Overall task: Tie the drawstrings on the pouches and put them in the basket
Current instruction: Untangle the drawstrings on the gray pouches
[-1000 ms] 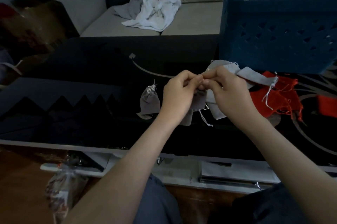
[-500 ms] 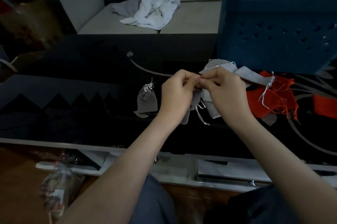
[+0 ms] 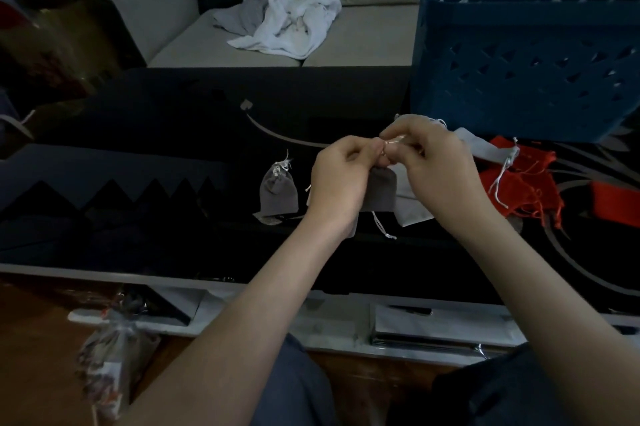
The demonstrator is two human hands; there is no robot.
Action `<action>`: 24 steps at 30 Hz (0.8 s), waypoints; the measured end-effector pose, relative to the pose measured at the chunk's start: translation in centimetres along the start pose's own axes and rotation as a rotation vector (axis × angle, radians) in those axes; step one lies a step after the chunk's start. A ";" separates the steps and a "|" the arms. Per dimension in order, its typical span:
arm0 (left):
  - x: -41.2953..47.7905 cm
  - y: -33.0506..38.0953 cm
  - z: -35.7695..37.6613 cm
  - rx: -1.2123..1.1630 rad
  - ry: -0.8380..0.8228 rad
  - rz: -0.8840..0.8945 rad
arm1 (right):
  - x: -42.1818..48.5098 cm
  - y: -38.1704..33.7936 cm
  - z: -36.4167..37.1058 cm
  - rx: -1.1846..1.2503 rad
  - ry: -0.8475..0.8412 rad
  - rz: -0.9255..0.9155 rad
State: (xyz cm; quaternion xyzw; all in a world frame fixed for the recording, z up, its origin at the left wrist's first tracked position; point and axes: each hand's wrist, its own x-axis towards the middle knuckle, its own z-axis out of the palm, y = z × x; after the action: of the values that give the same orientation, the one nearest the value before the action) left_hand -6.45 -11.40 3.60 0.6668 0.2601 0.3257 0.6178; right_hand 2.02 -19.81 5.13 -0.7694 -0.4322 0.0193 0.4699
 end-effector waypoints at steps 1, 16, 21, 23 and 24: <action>-0.1 -0.1 0.0 -0.018 0.001 0.003 | 0.1 -0.1 -0.1 0.046 -0.070 0.036; 0.4 -0.5 0.2 0.116 0.096 0.178 | -0.4 -0.7 0.2 0.245 -0.073 0.165; 1.3 -0.2 -0.7 0.178 0.036 0.204 | -0.2 -0.5 0.3 0.183 -0.059 0.177; 1.5 0.1 -1.0 0.186 0.002 0.214 | -0.1 -0.5 0.2 0.185 -0.065 0.166; 1.5 0.0 -1.1 0.192 -0.008 0.223 | -0.1 -0.4 0.2 0.199 -0.069 0.164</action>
State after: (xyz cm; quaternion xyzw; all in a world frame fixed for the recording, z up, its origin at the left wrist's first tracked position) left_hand -6.26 -9.58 3.84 0.7488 0.2119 0.3632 0.5123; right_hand 1.60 -19.69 5.32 -0.7505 -0.3799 0.1270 0.5256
